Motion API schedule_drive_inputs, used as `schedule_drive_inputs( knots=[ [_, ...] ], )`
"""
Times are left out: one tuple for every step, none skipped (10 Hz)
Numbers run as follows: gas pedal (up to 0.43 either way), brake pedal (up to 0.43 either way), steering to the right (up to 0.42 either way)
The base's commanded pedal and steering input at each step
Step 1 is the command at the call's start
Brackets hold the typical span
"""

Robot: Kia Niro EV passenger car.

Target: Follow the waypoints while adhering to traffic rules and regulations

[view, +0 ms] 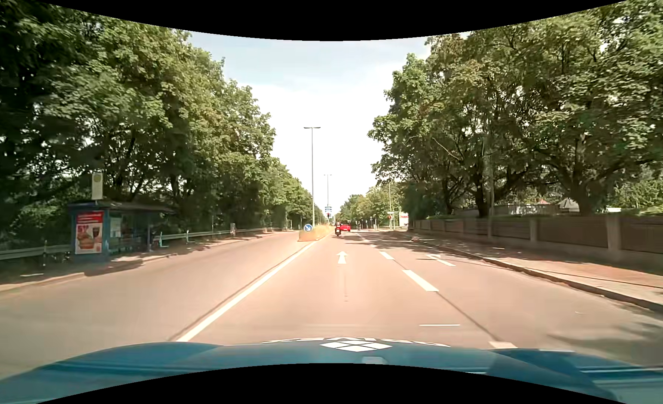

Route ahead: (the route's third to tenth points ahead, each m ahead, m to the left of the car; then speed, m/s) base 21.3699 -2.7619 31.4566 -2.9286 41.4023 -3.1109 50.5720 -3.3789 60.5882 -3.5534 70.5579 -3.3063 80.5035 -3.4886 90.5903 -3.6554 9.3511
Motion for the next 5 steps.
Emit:
schedule_drive_inputs(
  knots=[
    [0.000,0.128,-0.001],
    [0.000,0.128,0.000],
    [0.000,0.134,0.000],
    [0.000,0.134,0.000],
    [0.000,0.128,0.000]
  ],
)
